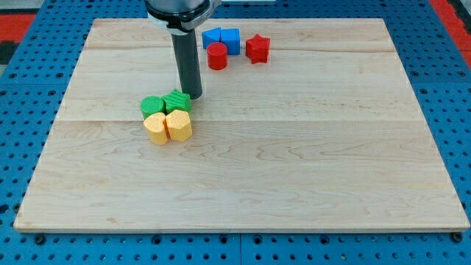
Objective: Move the yellow hexagon to the top right
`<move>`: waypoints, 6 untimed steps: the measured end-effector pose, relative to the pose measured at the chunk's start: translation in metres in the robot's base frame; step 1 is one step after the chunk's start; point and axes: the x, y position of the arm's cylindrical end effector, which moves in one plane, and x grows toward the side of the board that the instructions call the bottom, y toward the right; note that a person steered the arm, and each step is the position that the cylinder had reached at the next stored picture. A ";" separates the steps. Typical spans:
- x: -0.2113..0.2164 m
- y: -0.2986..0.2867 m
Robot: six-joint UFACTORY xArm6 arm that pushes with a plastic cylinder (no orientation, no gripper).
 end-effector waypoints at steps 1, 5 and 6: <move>0.000 0.000; 0.000 -0.003; -0.006 -0.010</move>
